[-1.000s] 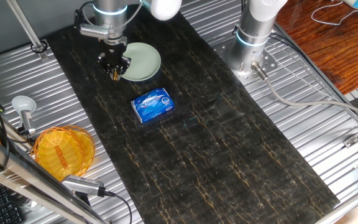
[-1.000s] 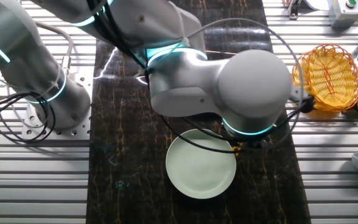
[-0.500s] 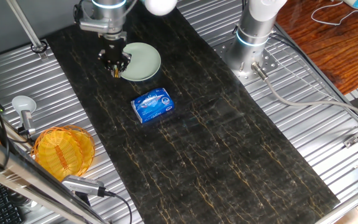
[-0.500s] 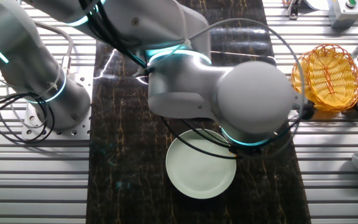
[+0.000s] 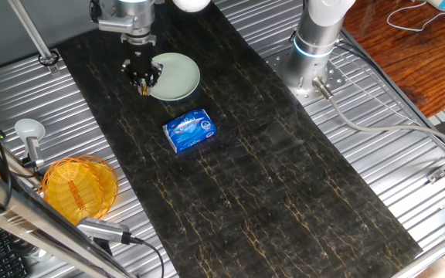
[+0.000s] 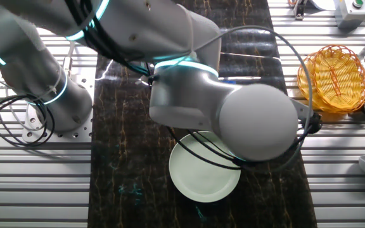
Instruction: Use a clamp
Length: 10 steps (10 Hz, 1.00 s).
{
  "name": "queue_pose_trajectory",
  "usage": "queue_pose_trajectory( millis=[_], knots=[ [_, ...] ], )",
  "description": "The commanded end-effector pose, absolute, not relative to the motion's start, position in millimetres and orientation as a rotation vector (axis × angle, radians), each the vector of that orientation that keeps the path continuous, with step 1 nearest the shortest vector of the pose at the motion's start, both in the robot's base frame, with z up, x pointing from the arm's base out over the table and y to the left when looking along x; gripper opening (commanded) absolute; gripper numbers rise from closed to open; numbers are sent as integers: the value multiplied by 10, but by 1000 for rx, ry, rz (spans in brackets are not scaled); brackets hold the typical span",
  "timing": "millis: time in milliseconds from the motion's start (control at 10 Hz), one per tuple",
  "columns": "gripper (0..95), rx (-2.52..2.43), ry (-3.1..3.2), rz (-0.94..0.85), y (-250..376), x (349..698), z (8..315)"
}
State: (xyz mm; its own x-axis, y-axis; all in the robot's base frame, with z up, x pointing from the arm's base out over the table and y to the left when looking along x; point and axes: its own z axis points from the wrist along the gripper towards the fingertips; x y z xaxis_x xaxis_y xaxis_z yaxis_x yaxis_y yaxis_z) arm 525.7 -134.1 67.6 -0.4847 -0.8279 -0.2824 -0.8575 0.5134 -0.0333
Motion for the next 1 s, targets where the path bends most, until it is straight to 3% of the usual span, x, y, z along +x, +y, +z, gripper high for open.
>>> queue_pose_trajectory(
  millis=[100, 1000],
  knots=[
    [0, -1418, 2472, 185, -1336, 5252, 676],
    [0, -1485, 2381, 236, -1356, 5258, 630]
  ],
)
